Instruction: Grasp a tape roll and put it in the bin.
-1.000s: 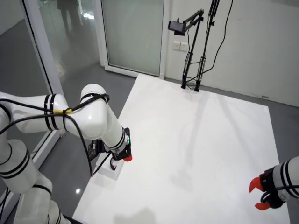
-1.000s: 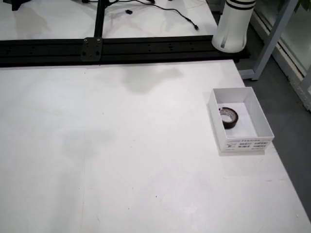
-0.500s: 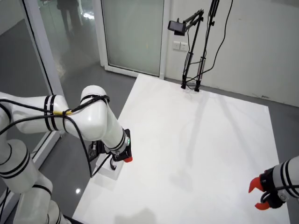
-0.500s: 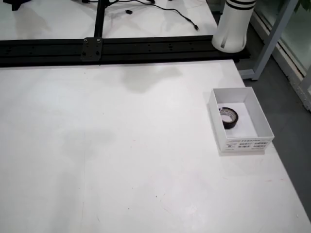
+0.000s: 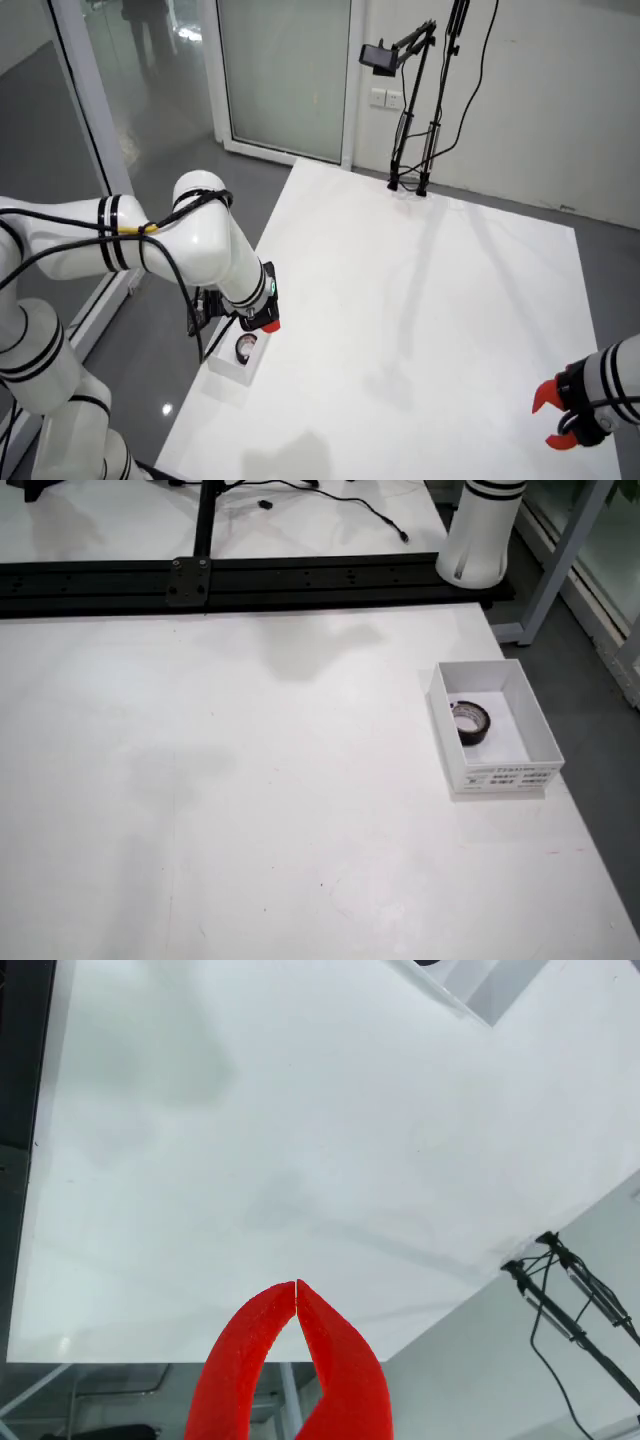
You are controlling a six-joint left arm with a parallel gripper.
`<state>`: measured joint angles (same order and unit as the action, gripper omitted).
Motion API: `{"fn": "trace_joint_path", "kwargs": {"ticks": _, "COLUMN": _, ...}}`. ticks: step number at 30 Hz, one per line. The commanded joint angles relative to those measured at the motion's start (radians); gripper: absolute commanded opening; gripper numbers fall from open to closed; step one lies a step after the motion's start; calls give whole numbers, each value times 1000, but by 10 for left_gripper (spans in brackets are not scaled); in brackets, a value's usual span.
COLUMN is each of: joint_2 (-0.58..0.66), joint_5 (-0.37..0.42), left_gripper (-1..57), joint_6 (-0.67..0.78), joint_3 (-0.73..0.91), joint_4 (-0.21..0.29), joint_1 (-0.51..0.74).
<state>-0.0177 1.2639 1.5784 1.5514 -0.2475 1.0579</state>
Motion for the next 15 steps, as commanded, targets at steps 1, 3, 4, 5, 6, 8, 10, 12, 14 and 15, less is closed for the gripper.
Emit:
{"fn": "trace_joint_path", "kwargs": {"ticks": 1, "joint_2": -1, "joint_5": 0, "left_gripper": -4, "joint_6": 0, "joint_3": -1, "joint_4": -1, "joint_1": 27}}
{"fn": "trace_joint_path", "kwargs": {"ticks": 3, "joint_2": -1, "joint_5": 0, "left_gripper": -4, "joint_6": 0, "joint_3": -1, "joint_4": -1, "joint_1": 45}}
{"fn": "trace_joint_path", "kwargs": {"ticks": 4, "joint_2": -1, "joint_5": 0, "left_gripper": -4, "joint_6": 0, "joint_3": -1, "joint_4": -1, "joint_1": 54}}
{"fn": "trace_joint_path", "kwargs": {"ticks": 5, "joint_2": -1, "joint_5": 0, "left_gripper": -4, "joint_6": 0, "joint_3": -1, "joint_4": -1, "joint_1": 63}}
{"fn": "trace_joint_path", "kwargs": {"ticks": 6, "joint_2": -1, "joint_5": 0, "left_gripper": -4, "joint_6": 0, "joint_3": -1, "joint_4": 1, "joint_1": 73}}
{"fn": "trace_joint_path", "kwargs": {"ticks": 8, "joint_2": -1, "joint_5": 0, "left_gripper": -4, "joint_6": 0, "joint_3": -1, "joint_4": 1, "joint_1": 88}}
{"fn": "trace_joint_path", "kwargs": {"ticks": 10, "joint_2": -1, "joint_5": 0, "left_gripper": -4, "joint_6": 0, "joint_3": -1, "joint_4": 1, "joint_1": 99}}
{"fn": "trace_joint_path", "kwargs": {"ticks": 12, "joint_2": -1, "joint_5": 0, "left_gripper": -4, "joint_6": 0, "joint_3": -1, "joint_4": 1, "joint_1": 105}}
{"fn": "trace_joint_path", "kwargs": {"ticks": 14, "joint_2": -1, "joint_5": 0, "left_gripper": -4, "joint_6": 0, "joint_3": -1, "joint_4": 1, "joint_1": 106}}
{"fn": "trace_joint_path", "kwargs": {"ticks": 15, "joint_2": -1, "joint_5": 0, "left_gripper": -4, "joint_6": 0, "joint_3": -1, "joint_4": 1, "joint_1": 106}}
